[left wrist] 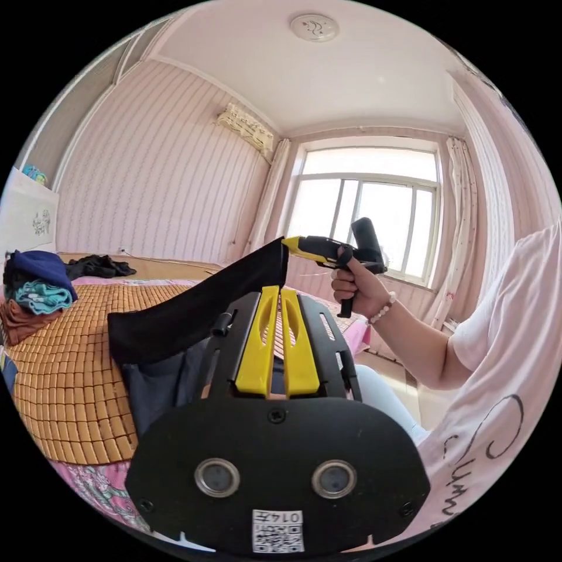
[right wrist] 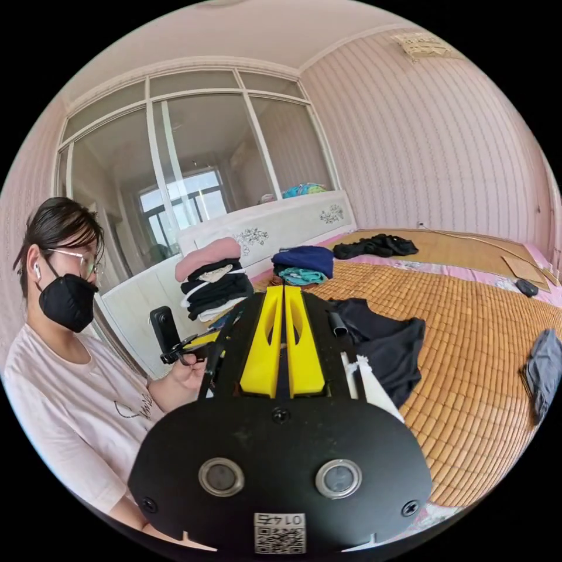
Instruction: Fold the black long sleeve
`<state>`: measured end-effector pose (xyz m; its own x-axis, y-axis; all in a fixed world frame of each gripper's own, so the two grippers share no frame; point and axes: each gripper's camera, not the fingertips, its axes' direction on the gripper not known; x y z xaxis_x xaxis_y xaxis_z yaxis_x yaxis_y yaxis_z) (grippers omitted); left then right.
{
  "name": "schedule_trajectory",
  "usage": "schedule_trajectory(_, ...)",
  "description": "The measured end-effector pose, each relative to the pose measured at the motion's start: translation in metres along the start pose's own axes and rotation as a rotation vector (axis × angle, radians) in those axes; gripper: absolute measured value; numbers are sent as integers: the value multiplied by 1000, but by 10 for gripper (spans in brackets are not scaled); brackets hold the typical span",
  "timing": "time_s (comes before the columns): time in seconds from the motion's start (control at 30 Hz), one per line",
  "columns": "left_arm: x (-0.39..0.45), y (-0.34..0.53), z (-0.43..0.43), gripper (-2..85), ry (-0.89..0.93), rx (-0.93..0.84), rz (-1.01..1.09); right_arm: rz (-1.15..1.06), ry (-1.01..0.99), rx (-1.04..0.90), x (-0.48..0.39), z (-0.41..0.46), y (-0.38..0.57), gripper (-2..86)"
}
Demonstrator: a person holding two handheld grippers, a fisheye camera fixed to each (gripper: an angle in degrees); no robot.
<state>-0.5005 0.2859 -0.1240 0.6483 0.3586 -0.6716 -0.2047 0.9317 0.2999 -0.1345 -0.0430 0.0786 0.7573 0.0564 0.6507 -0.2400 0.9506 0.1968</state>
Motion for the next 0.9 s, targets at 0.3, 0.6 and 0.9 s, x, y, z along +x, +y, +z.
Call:
schedule_trajectory(0.3,47,61,109,-10,134,-332,75,299,179,-187,64,-58,103,-1)
schedule_trajectory(0.6,14,96,151,-5,148,-487,11,509,254,-352,111,-61,149,4)
schedule_trajectory(0.9,-193,22,142,33,-354,-387,-137,284,268,-341,167,-13,36,49)
